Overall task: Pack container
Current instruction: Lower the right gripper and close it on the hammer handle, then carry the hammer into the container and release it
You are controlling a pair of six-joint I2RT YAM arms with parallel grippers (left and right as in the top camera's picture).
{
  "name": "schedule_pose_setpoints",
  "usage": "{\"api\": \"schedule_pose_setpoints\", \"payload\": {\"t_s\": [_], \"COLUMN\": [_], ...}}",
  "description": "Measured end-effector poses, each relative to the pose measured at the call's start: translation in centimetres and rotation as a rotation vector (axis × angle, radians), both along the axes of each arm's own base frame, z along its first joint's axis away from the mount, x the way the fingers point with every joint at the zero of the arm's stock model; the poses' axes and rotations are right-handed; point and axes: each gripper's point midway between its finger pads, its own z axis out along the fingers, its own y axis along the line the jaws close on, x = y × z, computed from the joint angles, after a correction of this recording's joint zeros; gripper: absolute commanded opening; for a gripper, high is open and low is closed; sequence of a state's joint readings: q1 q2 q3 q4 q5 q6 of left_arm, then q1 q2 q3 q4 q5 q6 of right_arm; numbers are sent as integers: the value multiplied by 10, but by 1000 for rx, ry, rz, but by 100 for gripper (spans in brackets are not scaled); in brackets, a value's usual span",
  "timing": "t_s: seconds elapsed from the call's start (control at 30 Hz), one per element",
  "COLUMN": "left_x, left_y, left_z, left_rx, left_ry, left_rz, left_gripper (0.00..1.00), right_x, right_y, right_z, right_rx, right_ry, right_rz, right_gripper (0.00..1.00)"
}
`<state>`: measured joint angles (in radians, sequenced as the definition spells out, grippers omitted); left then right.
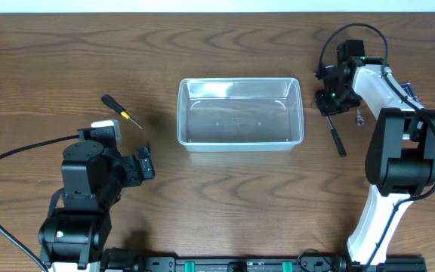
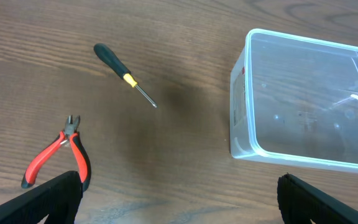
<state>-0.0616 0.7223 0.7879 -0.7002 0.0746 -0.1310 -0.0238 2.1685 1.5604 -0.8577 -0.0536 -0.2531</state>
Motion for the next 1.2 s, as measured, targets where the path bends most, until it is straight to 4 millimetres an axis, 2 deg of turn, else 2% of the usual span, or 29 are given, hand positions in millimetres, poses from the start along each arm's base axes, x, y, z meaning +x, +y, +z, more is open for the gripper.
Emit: {"api": "schedule_pose_setpoints", "payload": {"t_s": [0.3, 0.43, 0.57, 0.63, 0.67, 0.77, 0.87, 0.97, 1.1, 1.2], "left_x": [0, 0, 0, 0, 0, 0, 0, 0, 0, 0], "left_y": [0, 0, 0, 0, 0, 0, 0, 0, 0, 0], "left_z": [0, 0, 0, 0, 0, 0, 0, 0, 0, 0], "left_rx": [0, 0, 0, 0, 0, 0, 0, 0, 0, 0], "left_ry": [0, 1, 0, 0, 0, 0, 0, 0, 0, 0], "left_rz": [0, 0, 0, 0, 0, 0, 0, 0, 0, 0], "left_gripper": [99, 98, 98, 98, 98, 98, 98, 98, 98, 98], "right_x": [-5, -1, 27, 43, 51, 58, 49, 24, -16, -38], "right_y": [1, 1, 0, 1, 3, 18, 54, 105, 178, 216], "right_z": [1, 13, 50, 77, 98, 146, 195, 218, 212, 199], "right_rx": [8, 13, 10, -2, -9, -17, -23, -12, 26, 38], "right_ry": [37, 53, -35, -108, -156, -257, -345, -359, -306, -274], "right_rz": [-37, -68, -102, -105, -98, -37, 117, 342, 675, 880], "right_gripper": [1, 1, 1, 1, 1, 1, 1, 1, 1, 1]}}
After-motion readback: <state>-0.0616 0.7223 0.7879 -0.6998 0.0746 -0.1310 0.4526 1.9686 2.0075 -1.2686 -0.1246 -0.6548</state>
